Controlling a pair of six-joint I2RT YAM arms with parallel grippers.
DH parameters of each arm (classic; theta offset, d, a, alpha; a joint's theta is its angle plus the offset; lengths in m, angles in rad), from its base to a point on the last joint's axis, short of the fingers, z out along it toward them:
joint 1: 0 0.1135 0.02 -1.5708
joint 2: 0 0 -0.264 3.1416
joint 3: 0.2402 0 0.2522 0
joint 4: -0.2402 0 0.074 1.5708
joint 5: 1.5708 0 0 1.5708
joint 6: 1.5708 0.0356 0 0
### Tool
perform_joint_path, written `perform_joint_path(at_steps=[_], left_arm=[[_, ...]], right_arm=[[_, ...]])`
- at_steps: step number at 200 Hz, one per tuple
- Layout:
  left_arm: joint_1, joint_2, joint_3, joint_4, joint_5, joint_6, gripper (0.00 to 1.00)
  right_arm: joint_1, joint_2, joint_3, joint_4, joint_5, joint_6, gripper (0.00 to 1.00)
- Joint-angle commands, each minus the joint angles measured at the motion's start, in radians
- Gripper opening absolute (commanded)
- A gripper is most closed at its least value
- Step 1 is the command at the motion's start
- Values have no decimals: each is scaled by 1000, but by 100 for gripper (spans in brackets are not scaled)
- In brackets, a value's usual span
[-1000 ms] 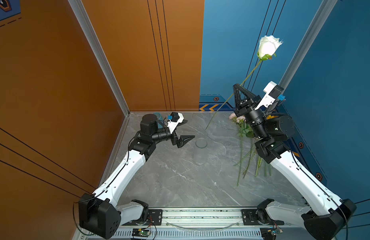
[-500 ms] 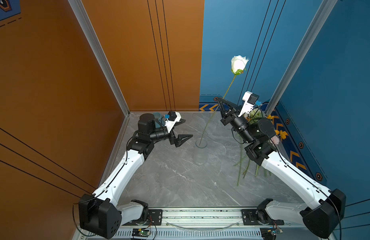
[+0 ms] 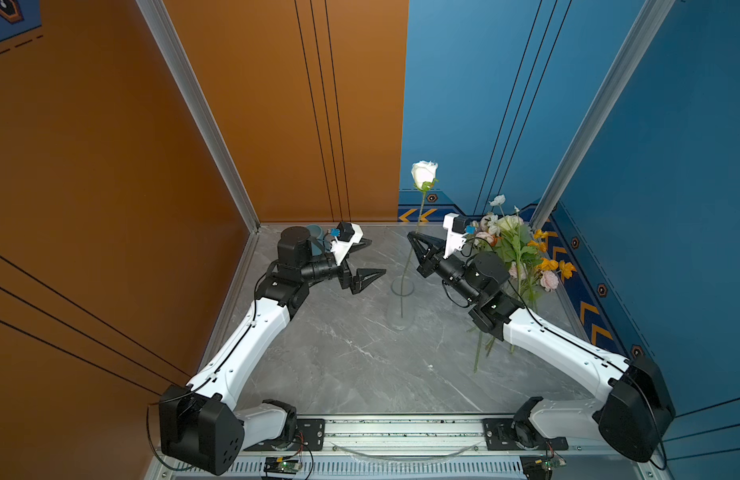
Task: Arrange the flowers into the vase
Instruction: 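Carry the white rose over the glass vase and lower its stem inside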
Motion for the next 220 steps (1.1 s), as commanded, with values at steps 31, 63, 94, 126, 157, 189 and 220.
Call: perform_joint_path(at_steps=[31,63,94,126,157,189,220], left_arm=[[6,15,35,-2,35,-15,98],[8,23,39,-2,40,-21,98],[7,25,42,-2,41,-22,98],[7,28,42,-2,42,-24,98],[9,27,43,-3,46,-25,98],[10,27,43,-3,46,-25,98],[7,28,46,-2,51,-28,98]], right_arm=[[22,65,-68,121,25,-37,0],[24,90,-72,120,24,-36,0],[24,102,-84,120,33,-42,0],[24,115,-103,120,46,-44,7],[25,104,-110,110,53,-43,16],[26,77,-121,90,70,-57,29],[25,45,-135,62,84,-68,43]])
